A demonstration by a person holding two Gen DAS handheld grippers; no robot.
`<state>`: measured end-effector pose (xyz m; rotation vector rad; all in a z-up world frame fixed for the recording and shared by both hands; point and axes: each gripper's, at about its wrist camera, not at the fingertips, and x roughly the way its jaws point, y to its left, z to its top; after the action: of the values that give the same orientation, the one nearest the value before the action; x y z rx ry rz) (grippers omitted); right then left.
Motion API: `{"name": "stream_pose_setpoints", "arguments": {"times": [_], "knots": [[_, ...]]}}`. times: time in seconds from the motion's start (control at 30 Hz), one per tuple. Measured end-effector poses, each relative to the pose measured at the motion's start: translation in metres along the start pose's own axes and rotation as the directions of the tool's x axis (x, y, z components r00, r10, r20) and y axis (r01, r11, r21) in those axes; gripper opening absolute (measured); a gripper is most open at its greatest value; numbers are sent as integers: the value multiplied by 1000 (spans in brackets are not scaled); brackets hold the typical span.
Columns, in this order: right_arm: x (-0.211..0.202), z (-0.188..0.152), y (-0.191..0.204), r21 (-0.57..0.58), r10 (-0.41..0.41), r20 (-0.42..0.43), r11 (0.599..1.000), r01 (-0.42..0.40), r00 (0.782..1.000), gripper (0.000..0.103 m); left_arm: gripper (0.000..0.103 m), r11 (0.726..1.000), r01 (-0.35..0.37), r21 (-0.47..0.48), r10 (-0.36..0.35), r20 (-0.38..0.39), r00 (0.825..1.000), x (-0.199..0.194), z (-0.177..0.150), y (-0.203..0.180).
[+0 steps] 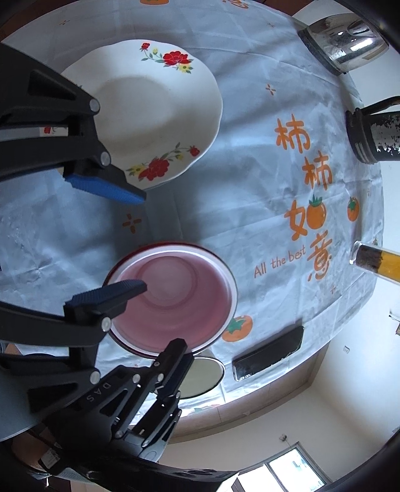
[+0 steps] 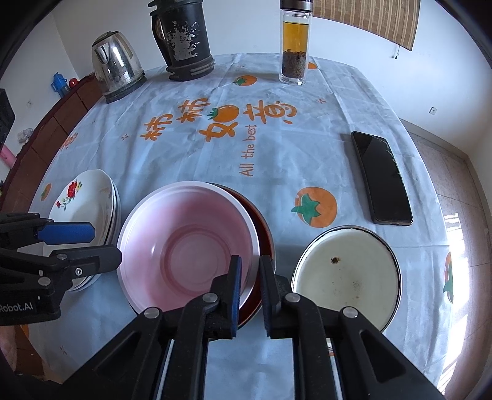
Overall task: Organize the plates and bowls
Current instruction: 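Open both grippers to release the pink bowl and pull back, then move both grippers to the rim of the white enamel bowl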
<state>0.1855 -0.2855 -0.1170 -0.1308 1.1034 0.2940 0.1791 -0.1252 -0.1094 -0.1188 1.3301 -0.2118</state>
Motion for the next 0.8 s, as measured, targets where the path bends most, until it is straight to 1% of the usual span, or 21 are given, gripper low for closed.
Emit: {"name": "stream_pose_setpoints", "arguments": {"times": [0.03, 0.07, 0.1, 0.13, 0.17, 0.2, 0.23, 0.3, 0.37, 0.47, 0.53, 0.63, 0.8], "knots": [[-1, -1, 0, 3, 6, 6, 1000, -6, 1000, 22, 52, 1000, -1, -3, 1, -1, 1000, 0, 0, 0], [-3, -1, 0, 8, 11, 15, 1000, -11, 1000, 33, 52, 1000, -2, -5, 2, -3, 1000, 0, -1, 0], [-5, -1, -1, 9, 1, 23, 1000, -1, 1000, 40, 52, 1000, -1, -7, 1, -5, 1000, 0, -2, 0], [-6, -1, -1, 6, -23, 31, 1000, 23, 999, 57, 53, 1000, 0, -10, 0, -6, 1000, 0, -2, 0], [-7, -2, -2, -1, -54, 41, 999, 54, 998, 64, 54, 1000, 0, -13, 0, -7, 1000, 0, -3, 1], [-8, -2, -3, -6, -80, 48, 997, 80, 996, 64, 54, 1000, 0, -17, 0, -6, 1000, 0, -3, 1], [-8, -1, -5, -3, -82, 47, 997, 82, 996, 64, 54, 1000, 1, -18, -1, -6, 1000, 0, -3, 1], [-9, -1, -8, 18, -60, 41, 998, 59, 997, 64, 55, 1000, 1, -16, -1, -7, 1000, 0, -4, 1], [-9, -2, -8, 20, -67, 41, 998, 67, 997, 64, 55, 1000, 1, -15, -1, -5, 1000, 0, -4, 0], [-8, -3, -6, 19, -48, 32, 999, 47, 998, 64, 55, 1000, -2, -12, 2, -8, 1000, 0, -4, -1], [-8, -4, -4, 4, -88, 38, 996, 88, 995, 64, 55, 1000, -3, -12, 3, -7, 1000, 0, -5, -2], [-11, -6, -10, 29, -71, 43, 997, 70, 997, 64, 55, 1000, -16, -3, 16, 3, 1000, -3, -5, -4], [-19, -9, -16, 48, -71, 55, 996, 69, 996, 64, 55, 999, -27, 17, 27, 16, 1000, -5, -4, -10]]}}
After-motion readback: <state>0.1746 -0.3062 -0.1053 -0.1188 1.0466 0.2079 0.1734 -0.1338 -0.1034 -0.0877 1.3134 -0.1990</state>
